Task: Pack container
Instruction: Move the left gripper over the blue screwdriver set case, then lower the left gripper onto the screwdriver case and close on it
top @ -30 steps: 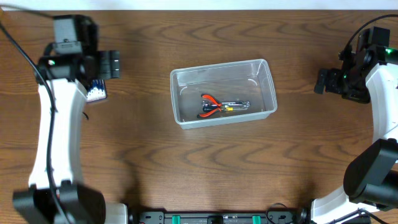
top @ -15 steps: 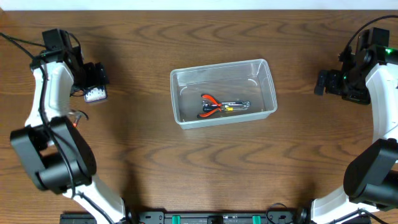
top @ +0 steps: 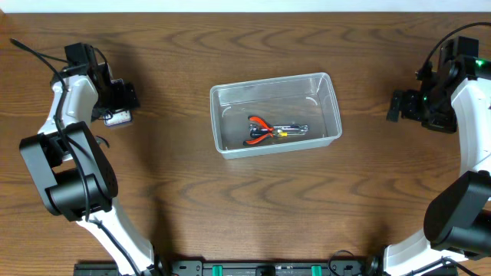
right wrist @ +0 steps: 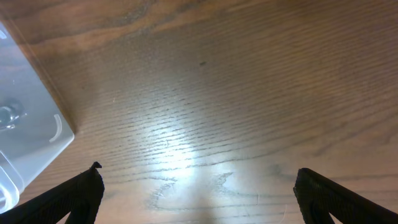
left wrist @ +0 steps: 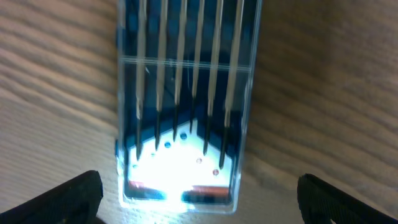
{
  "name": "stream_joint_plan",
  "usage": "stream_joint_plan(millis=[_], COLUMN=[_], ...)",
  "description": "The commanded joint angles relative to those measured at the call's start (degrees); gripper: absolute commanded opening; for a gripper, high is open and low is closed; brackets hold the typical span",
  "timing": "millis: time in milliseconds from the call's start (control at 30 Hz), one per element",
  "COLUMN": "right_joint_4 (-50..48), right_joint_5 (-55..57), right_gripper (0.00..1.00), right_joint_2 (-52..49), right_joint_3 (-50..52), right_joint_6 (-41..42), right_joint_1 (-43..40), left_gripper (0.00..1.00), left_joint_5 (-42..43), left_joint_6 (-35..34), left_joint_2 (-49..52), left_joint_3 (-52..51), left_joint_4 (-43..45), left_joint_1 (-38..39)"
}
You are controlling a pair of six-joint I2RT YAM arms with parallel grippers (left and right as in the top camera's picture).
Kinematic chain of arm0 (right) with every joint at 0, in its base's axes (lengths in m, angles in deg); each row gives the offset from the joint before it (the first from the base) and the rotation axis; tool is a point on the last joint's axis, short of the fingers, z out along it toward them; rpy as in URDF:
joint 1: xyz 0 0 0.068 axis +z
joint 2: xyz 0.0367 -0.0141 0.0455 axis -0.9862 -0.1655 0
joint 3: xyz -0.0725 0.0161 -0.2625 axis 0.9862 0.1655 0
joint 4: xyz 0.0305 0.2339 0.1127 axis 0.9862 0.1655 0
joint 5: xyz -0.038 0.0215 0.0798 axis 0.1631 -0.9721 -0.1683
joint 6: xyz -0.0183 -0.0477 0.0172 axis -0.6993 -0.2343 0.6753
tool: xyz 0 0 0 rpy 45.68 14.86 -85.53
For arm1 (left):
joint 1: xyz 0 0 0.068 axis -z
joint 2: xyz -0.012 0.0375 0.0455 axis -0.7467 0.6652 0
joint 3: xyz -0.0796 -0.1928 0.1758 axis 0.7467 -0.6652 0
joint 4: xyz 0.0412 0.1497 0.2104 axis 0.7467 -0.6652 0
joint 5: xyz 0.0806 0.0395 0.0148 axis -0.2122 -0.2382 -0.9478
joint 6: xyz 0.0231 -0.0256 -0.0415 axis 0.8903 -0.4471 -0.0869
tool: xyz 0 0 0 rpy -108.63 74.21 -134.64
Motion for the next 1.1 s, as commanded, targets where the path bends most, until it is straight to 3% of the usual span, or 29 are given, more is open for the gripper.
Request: stream_joint_plan(millis=[0,167,400,467,800,1067], right_joint_4=[0.42,0.42,0.39,0.39,0.44,0.70], right_joint_5=[0.17,0.17,0.15,0.15,0.15,0.17], right_gripper=[0.99,0.99,0.99,0.99,0.99,0.99], right_joint_2=[-0.15,-0.15,-0.15,-0.15,-0.15,-0.15], right_joint_3=[0.33,0.33,0.33,0.33,0.33,0.33], right_joint_6=[-0.85,-0.85,-0.81,-0.83,-0.83,-0.85], right_joint_1=[0.39,0.39,0.39,0.39,0.39,0.39], left_gripper=[0.98,0.98,0.98,0.98,0.98,0.98], left_joint_5=[0.17,0.17,1.99,3.17,3.78,3.76], left_joint_6=[3.17,2.95,0.31,-0.48,-4.63,-2.56], left_joint_2=[0.66,2.75,11.34,13.99,20.83,21.16], left_joint_3=[2.34,11.02,38.03,41.62,41.31,40.83], left_joint_4=[0.24,-4.52,-25.90,-28.68,-33.07,-32.76], left_joint_1=[-0.79,-0.79,-1.11,-1.53,-1.79,-1.86])
